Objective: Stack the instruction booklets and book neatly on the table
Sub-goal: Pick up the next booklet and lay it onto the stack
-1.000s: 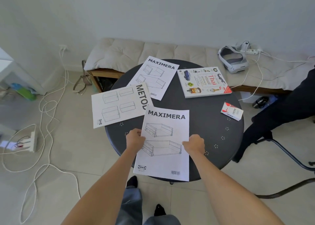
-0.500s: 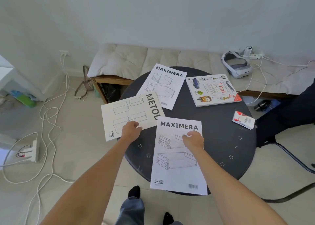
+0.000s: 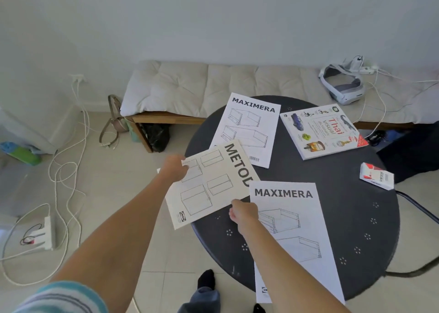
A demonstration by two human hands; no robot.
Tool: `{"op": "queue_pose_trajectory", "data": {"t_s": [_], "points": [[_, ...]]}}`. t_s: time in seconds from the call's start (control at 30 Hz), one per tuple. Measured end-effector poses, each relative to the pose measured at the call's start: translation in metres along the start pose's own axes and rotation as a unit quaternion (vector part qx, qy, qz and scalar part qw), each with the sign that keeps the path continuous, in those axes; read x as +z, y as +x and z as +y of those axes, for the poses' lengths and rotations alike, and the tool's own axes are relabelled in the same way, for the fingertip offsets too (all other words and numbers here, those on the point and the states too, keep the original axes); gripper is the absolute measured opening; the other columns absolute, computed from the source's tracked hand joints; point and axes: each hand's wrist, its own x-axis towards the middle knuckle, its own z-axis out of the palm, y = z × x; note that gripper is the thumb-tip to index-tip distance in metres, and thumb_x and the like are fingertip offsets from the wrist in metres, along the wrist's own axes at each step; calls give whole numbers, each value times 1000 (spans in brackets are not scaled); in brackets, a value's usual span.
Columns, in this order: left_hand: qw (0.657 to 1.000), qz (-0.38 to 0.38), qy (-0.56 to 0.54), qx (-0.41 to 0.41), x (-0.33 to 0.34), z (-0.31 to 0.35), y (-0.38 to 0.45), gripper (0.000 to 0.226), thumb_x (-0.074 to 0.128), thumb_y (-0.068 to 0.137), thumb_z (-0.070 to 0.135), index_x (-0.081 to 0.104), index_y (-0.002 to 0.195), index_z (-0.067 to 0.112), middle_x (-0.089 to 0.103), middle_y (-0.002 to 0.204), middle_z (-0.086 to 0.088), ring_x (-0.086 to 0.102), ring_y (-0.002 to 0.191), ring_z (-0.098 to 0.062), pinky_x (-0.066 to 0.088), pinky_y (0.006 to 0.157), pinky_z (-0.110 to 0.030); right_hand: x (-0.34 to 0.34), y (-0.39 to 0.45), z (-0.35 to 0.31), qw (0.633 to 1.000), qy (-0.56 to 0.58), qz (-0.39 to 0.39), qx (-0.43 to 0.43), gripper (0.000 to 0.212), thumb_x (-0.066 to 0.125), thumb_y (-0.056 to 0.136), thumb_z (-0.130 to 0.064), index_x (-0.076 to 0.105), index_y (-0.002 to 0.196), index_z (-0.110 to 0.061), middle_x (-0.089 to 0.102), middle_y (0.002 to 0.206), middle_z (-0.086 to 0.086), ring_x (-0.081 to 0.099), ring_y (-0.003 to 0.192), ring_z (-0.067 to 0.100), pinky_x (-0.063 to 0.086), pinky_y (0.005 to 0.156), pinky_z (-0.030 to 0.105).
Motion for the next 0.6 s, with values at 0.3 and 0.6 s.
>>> {"op": "queue_pose_trajectory", "data": {"t_s": [0.3,0.6], "points": [[998,-60,12,1,-2,-15,28,44,59,91,20,46,130,6,50,134,-18,46,125,-33,37,101,-37,28,8,-10,998,45,51,20,10,53,82,-8,46,87,-5,46,73,8,45,59,23,36,49,27],[990,-99,-96,-22,-11,-41,22,19,58,92,13,64,109,7,63,117,-17,58,104,-32,48,91,-36,37,13,-5,991,109,56,57,20,62,76,0,59,96,2,56,90,13,49,80,23,52,95,45]]}}
